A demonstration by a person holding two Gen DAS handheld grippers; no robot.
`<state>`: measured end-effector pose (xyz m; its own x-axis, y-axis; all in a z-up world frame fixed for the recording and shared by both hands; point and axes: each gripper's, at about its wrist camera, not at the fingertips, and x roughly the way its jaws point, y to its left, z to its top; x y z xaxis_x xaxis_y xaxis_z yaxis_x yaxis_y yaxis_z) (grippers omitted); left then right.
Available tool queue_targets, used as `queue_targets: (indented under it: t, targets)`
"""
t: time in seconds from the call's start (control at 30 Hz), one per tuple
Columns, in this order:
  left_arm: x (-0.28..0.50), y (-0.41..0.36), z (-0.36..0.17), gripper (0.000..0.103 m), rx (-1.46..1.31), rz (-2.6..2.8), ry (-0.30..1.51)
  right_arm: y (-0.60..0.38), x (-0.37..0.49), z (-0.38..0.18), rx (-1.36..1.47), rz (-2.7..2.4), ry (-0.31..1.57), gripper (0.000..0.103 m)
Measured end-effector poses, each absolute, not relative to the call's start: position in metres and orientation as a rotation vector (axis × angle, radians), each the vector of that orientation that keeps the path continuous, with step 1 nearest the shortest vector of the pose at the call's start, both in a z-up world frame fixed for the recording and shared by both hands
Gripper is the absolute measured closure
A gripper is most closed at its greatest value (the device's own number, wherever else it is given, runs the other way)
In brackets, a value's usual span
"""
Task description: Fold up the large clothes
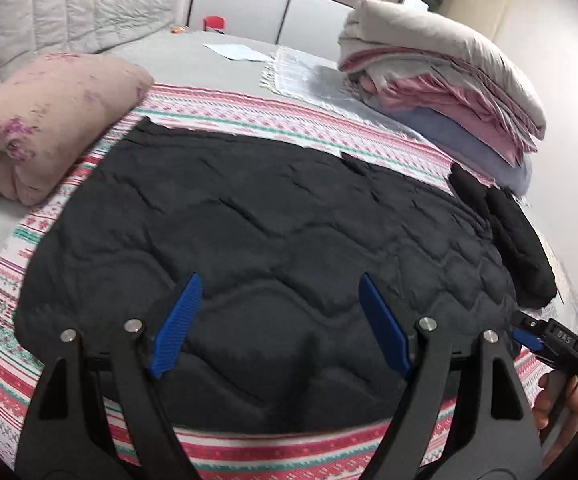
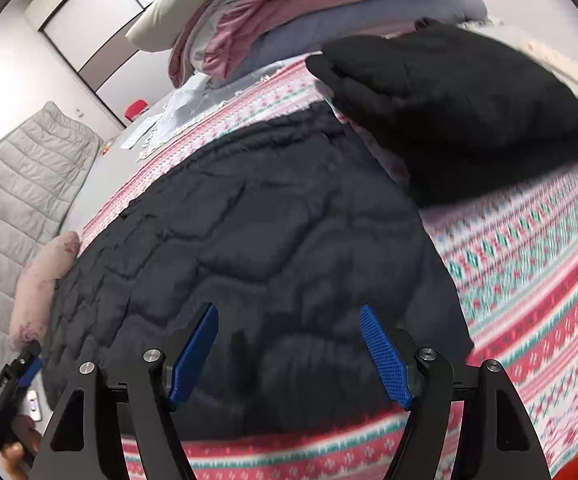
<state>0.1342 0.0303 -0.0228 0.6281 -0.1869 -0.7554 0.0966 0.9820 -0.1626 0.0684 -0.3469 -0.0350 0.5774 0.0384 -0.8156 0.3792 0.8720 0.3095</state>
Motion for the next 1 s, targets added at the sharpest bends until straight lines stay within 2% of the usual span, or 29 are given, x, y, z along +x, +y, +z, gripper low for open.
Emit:
queue_targets:
  t: [0.13,0.37,0.57,0.7,0.77,1.0]
  targets:
    - [0.151,0.037,-0.037,0.022,-0.053,-0.014,0.916,-0.354,0.074,-0.054,0.515,-0.208,0.995,0.028]
    - [0.182,0.092,-0.077,0.022,-0.225,0.110,1.032,-0.361,0.096,-0.084,0.527,-0.194,1.070,0.028]
    - [0.173,0.091,-0.056,0.022,-0.287,0.104,0.967,-0.355,0.100,-0.068,0.490,-0.248,1.029,0.028]
    - [0.163,0.049,-0.034,0.022,-0.153,-0.020,0.885,-0.356,0.083,-0.037,0.578,-0.171,0.854,0.027]
    - [0.172,0.012,-0.035,0.022,-0.030,-0.090,0.918,-0.357,0.086,-0.038,0.610,-0.162,0.838,0.023]
    - [0.228,-0.088,-0.052,0.022,0.230,-0.206,1.082,-0.362,0.094,-0.056,0.835,-0.182,0.827,0.023]
